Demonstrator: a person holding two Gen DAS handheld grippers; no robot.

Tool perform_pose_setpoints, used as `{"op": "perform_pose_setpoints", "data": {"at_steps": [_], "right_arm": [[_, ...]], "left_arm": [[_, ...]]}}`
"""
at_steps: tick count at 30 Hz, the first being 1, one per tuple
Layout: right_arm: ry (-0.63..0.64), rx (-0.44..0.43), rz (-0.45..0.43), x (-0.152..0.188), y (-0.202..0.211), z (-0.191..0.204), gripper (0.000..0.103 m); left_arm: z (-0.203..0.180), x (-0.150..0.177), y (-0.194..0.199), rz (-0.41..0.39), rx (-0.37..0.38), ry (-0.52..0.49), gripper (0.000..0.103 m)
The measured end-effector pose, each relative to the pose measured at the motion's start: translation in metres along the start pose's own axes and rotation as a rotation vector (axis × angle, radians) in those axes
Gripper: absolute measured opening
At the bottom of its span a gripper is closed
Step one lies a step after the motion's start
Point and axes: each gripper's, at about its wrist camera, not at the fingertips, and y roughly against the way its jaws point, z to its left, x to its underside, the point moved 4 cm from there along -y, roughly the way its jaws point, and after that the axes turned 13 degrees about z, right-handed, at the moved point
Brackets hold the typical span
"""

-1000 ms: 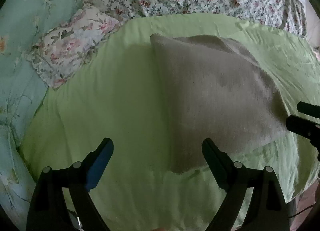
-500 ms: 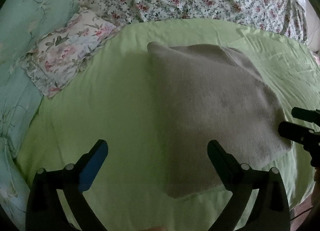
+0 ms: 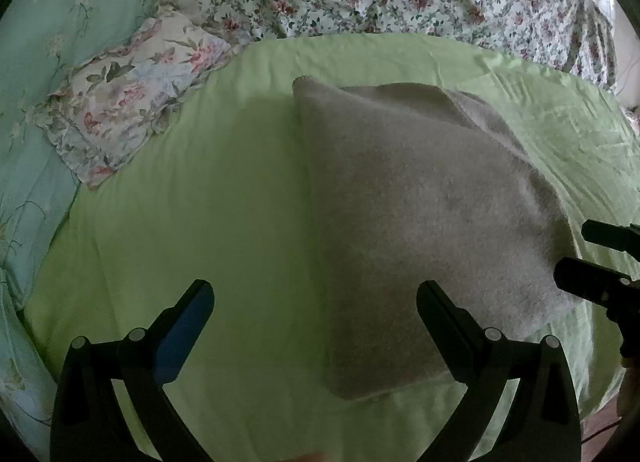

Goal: Fold small clothes

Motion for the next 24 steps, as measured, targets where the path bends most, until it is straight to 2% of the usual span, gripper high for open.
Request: {"op": "perform_pose_setpoints", "data": {"at_steps": [24], "right_arm": [[0.02,0.031,-0.024,0.008,0.008,0.009,0.102]], "left_arm": [[-0.002,0.005,0.015,-0.033,0.025,0.02,0.102]]}}
